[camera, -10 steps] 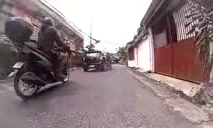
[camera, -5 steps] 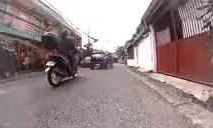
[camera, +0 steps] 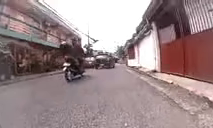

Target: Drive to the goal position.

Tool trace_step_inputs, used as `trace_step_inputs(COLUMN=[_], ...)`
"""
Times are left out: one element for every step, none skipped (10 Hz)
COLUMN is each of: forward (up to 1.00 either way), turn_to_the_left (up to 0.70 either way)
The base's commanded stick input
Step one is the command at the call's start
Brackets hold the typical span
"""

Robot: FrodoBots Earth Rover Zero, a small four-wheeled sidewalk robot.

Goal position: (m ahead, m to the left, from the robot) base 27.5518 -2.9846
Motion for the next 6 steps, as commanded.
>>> trace_step_inputs(forward=[0.7,0.7,0.7,0.7,0.7,0.7], turn_to_the_left=[0.0,0.0,0.0,0.0,0.0,0.0])
